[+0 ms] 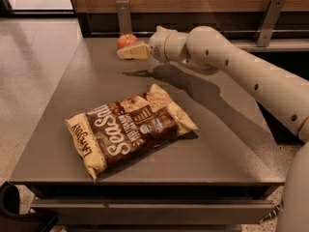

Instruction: Pick apple

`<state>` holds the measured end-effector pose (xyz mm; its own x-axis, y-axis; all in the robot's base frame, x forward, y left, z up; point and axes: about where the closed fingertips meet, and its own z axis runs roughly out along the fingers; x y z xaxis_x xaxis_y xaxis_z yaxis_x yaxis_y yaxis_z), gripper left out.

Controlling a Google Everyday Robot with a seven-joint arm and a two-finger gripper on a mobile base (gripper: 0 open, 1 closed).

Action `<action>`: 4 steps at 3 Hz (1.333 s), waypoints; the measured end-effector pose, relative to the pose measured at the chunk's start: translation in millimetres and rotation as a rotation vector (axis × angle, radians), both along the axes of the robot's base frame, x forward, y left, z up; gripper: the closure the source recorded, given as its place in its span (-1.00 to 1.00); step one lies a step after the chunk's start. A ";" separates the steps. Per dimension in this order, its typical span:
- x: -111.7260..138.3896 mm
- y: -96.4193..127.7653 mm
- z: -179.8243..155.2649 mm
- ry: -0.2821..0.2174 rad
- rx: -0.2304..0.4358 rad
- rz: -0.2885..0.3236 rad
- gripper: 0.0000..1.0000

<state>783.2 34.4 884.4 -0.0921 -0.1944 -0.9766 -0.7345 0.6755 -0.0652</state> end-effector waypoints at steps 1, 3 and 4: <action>9.8 16.2 -9.3 0.019 0.013 0.022 -1.00; 29.1 54.4 -23.8 0.008 0.096 0.037 -0.94; 34.3 65.2 -35.5 0.022 0.100 0.041 -0.32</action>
Offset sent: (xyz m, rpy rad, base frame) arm 0.0264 0.0526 -0.0196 0.0845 0.0178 0.0274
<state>817.4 99.6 848.9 -0.1080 -0.1007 -0.9890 -0.7623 0.6470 0.0174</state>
